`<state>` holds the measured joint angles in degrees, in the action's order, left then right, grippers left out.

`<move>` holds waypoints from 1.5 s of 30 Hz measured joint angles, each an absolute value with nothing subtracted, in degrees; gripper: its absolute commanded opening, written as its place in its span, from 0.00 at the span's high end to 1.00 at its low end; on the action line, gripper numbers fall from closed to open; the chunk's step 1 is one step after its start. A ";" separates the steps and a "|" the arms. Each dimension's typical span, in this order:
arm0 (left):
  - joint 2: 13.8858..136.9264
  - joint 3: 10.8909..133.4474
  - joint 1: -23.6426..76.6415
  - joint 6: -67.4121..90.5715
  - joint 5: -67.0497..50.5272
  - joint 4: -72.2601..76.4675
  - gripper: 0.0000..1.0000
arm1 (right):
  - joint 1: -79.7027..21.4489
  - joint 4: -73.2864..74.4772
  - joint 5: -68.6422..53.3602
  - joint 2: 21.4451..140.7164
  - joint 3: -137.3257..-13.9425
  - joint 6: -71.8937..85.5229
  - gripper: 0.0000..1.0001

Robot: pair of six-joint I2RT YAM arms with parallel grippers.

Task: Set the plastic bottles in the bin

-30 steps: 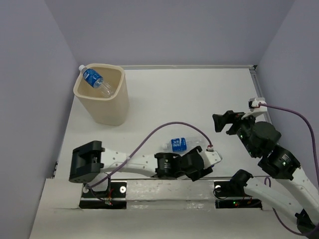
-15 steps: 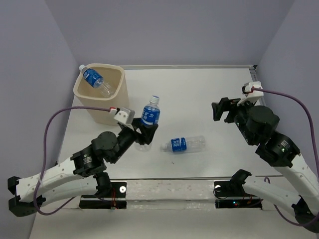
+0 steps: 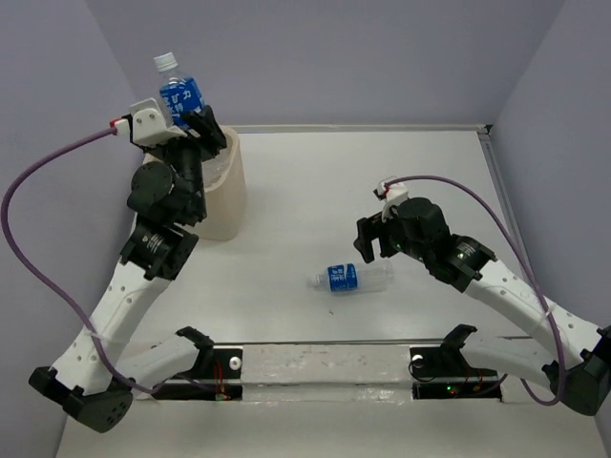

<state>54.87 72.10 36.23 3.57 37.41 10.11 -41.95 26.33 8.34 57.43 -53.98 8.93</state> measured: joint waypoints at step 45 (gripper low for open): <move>78.78 52.45 11.51 5.02 27.11 35.42 0.53 | -51.75 27.55 2.52 79.26 -53.12 8.29 0.00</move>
<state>78.78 52.45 11.51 5.02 27.11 35.42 -51.75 27.55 2.52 79.26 -53.12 8.29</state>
